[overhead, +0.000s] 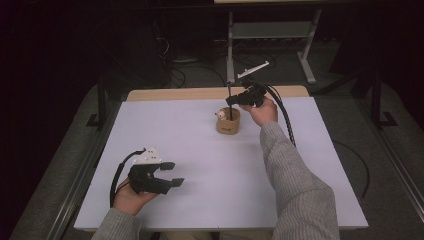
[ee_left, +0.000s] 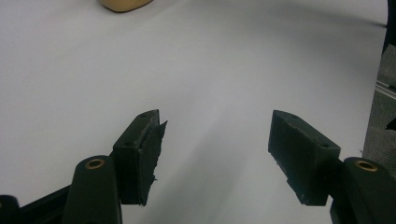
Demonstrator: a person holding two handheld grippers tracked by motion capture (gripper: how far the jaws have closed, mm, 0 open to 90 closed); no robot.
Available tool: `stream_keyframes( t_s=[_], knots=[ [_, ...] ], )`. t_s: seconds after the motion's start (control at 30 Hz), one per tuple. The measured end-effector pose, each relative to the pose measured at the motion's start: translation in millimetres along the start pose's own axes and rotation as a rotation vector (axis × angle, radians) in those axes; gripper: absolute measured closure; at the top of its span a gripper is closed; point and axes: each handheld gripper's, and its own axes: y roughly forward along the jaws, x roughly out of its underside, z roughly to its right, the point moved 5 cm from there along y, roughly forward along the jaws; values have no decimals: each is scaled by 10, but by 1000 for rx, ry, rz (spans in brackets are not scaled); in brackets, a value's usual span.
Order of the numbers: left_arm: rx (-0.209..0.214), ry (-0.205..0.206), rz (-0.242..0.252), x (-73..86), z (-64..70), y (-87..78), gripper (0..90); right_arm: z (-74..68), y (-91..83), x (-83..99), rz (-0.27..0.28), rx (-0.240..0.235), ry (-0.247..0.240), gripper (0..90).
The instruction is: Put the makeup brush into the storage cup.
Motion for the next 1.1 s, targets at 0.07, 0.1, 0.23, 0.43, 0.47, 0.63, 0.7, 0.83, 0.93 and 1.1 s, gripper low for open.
stream_keyframes(
  t_s=[0.07,0.1,0.23,0.43,0.47,0.63,0.7,0.83,0.93,1.1],
  knots=[
    [0,-1,-2,2,-1,1,342,-4,2,11,0,2,6,825],
    [1,0,-2,2,-2,2,342,3,2,19,-1,5,4,825],
    [0,-6,1,3,-1,0,342,20,4,56,4,8,12,825],
    [1,-7,0,3,-1,2,342,40,-8,95,0,13,19,824],
    [2,-7,-1,3,-1,4,342,45,-9,103,2,16,15,824],
    [0,1,-4,6,-10,7,341,44,-2,136,-1,9,25,822],
    [0,-3,-3,8,-11,9,340,46,-1,143,-2,9,27,822],
    [2,-7,-4,10,-11,5,339,51,13,173,-11,8,25,820],
    [-1,-14,0,11,-17,-3,339,51,8,186,-11,8,28,820],
    [-2,-8,-1,11,-23,-9,340,55,0,215,-8,17,32,818]
  ],
)
